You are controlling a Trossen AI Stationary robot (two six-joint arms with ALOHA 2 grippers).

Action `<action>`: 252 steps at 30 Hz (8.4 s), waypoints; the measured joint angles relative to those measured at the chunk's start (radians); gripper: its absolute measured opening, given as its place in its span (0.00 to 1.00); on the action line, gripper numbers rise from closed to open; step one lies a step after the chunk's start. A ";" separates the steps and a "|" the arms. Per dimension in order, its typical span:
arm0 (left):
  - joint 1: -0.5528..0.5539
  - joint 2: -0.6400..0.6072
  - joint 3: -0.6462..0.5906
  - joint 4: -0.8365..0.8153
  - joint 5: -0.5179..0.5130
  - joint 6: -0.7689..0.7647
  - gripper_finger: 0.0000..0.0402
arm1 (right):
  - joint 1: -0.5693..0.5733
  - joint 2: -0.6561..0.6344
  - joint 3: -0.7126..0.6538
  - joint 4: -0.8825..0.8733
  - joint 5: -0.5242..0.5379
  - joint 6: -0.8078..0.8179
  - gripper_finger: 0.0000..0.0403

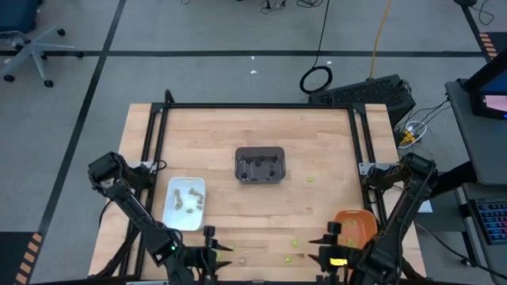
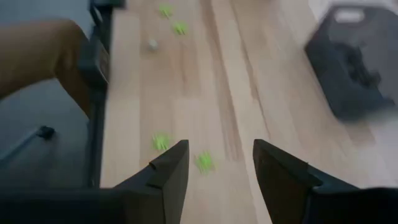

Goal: Sort Halloween decoration
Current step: Put the white skull toy into the white bin, then put the green spider toy into the orange bin

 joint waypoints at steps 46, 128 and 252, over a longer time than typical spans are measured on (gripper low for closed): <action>0.107 0.287 0.097 0.052 0.236 -0.058 0.42 | -0.063 0.002 -0.092 0.244 -0.003 -0.217 0.41; 0.069 -0.001 0.096 -0.328 -0.136 1.022 0.05 | -0.103 0.097 -0.091 0.401 0.025 -0.401 0.41; 0.100 -0.510 -0.261 -0.303 -0.278 -0.118 0.53 | -0.587 -0.443 -0.833 0.441 -0.086 -0.167 0.41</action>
